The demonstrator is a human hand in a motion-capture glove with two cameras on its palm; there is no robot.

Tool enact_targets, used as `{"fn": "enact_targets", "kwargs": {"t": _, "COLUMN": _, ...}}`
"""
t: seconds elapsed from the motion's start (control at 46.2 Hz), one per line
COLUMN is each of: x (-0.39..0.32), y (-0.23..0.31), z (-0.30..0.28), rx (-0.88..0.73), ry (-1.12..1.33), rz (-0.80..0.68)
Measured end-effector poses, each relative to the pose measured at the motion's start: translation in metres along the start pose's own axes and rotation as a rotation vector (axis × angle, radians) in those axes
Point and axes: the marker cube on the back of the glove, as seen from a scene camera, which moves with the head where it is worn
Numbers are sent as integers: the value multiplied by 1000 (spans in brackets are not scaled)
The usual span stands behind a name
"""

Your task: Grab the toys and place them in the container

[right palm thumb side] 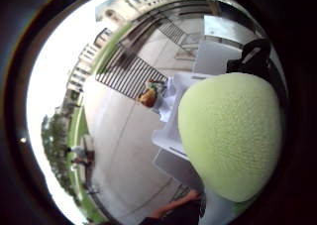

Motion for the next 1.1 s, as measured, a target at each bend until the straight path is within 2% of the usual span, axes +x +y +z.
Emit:
{"fn": "enact_targets", "kwargs": {"t": 0.087, "x": -22, "y": -4, "z": 16, "rx": -23, "ry": 51, "rz": 39}}
{"fn": "enact_targets", "kwargs": {"t": 0.238, "x": -39, "y": 2, "z": 36, "rx": -38, "ry": 48, "rz": -105}}
{"fn": "enact_targets", "kwargs": {"t": 0.325, "x": -46, "y": 4, "z": 49, "rx": -48, "ry": 78, "rz": -77}}
{"fn": "enact_targets", "kwargs": {"t": 0.39, "x": -54, "y": 5, "z": 54, "rx": -56, "ry": 8, "rz": -97}}
{"fn": "enact_targets", "kwargs": {"t": 0.52, "x": -49, "y": 0, "z": 76, "rx": -153, "ry": 42, "rz": 48}}
{"fn": "enact_targets", "kwargs": {"t": 0.671, "x": -46, "y": 1, "z": 80, "rx": -149, "ry": -8, "rz": -2}}
{"fn": "enact_targets", "kwargs": {"t": 0.931, "x": -15, "y": 1, "z": 70, "rx": -109, "ry": 6, "rz": -37}}
{"fn": "enact_targets", "kwargs": {"t": 1.018, "x": 4, "y": 7, "z": 57, "rx": -102, "ry": -74, "rz": -56}}
{"fn": "enact_targets", "kwargs": {"t": 1.104, "x": 46, "y": 14, "z": 50, "rx": -85, "ry": 71, "rz": 8}}
